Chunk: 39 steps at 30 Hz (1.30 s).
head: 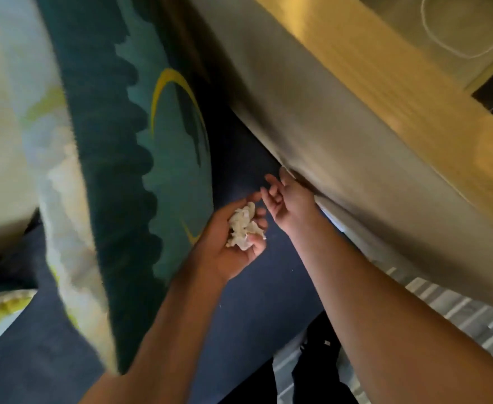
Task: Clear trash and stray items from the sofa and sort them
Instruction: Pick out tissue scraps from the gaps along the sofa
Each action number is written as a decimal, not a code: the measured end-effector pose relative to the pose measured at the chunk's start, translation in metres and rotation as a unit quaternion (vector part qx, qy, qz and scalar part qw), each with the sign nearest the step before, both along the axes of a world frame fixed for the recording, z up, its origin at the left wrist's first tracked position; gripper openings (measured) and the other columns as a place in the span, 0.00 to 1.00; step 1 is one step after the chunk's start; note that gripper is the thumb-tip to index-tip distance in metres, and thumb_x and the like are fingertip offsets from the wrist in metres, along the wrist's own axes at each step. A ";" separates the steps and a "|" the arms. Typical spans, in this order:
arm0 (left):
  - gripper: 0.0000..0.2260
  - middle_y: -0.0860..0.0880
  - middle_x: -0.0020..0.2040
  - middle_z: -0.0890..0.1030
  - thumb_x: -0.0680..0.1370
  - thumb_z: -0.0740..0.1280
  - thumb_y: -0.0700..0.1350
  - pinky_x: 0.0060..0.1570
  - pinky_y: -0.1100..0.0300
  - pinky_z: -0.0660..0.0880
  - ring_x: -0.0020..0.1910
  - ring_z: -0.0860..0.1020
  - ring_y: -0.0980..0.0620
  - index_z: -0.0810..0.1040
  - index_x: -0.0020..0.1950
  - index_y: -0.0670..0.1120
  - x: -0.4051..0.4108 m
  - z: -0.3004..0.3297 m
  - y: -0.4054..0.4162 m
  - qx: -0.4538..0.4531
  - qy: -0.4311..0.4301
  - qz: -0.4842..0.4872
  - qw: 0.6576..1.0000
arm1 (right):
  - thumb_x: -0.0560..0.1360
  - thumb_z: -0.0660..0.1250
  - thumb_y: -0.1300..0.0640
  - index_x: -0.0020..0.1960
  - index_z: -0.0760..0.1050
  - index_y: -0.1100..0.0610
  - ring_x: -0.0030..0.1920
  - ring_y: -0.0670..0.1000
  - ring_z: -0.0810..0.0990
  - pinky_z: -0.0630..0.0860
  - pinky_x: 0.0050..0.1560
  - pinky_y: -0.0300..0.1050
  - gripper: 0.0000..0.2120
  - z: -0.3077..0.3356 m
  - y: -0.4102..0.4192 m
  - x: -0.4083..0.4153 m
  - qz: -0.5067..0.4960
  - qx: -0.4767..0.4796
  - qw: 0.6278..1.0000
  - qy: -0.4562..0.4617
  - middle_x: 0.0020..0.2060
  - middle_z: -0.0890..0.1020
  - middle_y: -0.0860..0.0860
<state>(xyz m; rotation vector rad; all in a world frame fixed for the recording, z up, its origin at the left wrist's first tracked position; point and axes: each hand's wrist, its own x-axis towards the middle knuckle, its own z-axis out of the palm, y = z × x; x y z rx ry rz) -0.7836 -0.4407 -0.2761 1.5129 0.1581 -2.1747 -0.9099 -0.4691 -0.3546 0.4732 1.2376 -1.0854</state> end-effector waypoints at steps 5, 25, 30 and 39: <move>0.09 0.48 0.37 0.80 0.76 0.65 0.42 0.21 0.66 0.67 0.29 0.77 0.53 0.84 0.49 0.44 0.007 0.004 -0.005 0.024 0.065 0.056 0.996 | 0.80 0.68 0.57 0.48 0.78 0.55 0.25 0.43 0.81 0.81 0.27 0.41 0.03 -0.001 -0.017 0.007 -0.034 0.063 0.996 0.058 0.40 0.85 0.50; 0.09 0.48 0.37 0.77 0.79 0.62 0.43 0.24 0.67 0.65 0.32 0.74 0.54 0.82 0.48 0.45 -0.011 0.018 0.019 0.027 0.075 0.032 0.996 | 0.75 0.70 0.59 0.38 0.76 0.52 0.18 0.42 0.67 0.66 0.20 0.32 0.08 0.044 0.028 -0.003 -0.019 0.062 0.984 0.166 0.23 0.74 0.46; 0.12 0.48 0.32 0.79 0.80 0.61 0.42 0.22 0.67 0.66 0.27 0.76 0.53 0.82 0.41 0.45 -0.032 0.035 0.033 0.021 0.064 0.044 0.997 | 0.69 0.74 0.49 0.35 0.82 0.50 0.23 0.44 0.67 0.68 0.25 0.37 0.07 0.117 0.104 -0.024 0.103 -0.069 0.962 0.242 0.23 0.72 0.45; 0.11 0.47 0.35 0.80 0.77 0.66 0.45 0.31 0.59 0.73 0.32 0.79 0.49 0.86 0.39 0.45 -0.062 0.092 0.075 -0.020 0.045 0.028 0.998 | 0.75 0.69 0.60 0.48 0.83 0.60 0.26 0.44 0.71 0.69 0.27 0.37 0.06 0.214 0.175 -0.037 0.200 -0.199 0.920 0.272 0.25 0.76 0.47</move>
